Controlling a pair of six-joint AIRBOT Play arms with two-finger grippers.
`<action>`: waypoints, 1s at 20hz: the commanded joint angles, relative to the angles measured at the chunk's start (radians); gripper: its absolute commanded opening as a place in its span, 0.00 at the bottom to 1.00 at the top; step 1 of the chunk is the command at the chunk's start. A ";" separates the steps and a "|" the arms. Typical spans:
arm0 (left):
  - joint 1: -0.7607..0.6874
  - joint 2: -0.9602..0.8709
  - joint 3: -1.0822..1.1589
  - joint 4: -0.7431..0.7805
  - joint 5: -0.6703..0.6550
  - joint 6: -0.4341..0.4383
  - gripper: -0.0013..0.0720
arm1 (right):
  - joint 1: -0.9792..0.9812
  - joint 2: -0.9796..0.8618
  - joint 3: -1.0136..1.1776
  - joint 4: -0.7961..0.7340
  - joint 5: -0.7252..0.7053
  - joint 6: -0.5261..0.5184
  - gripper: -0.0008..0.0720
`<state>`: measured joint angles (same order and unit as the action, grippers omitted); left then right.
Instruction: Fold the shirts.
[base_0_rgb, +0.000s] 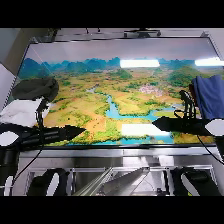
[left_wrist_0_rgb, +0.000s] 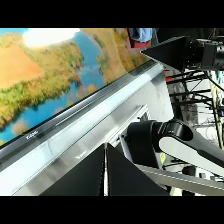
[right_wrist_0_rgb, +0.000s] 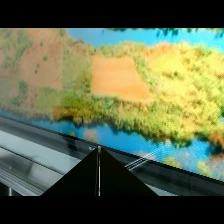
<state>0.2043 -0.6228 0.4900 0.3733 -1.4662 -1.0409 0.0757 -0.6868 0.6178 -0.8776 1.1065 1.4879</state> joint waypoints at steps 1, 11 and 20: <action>0.001 0.001 0.000 0.000 0.000 0.000 0.04 | 0.001 0.001 -0.001 0.000 0.000 0.000 0.04; 0.001 0.001 0.000 0.000 0.000 0.000 0.04 | 0.001 0.001 -0.001 0.000 0.000 0.000 0.04; 0.063 -0.078 0.130 0.277 0.470 0.039 0.04 | 0.001 0.001 -0.001 0.019 -0.011 0.000 0.04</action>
<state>0.2279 -0.6472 0.5358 0.4355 -1.2797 -1.0111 0.0757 -0.6868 0.6178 -0.8696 1.1007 1.4879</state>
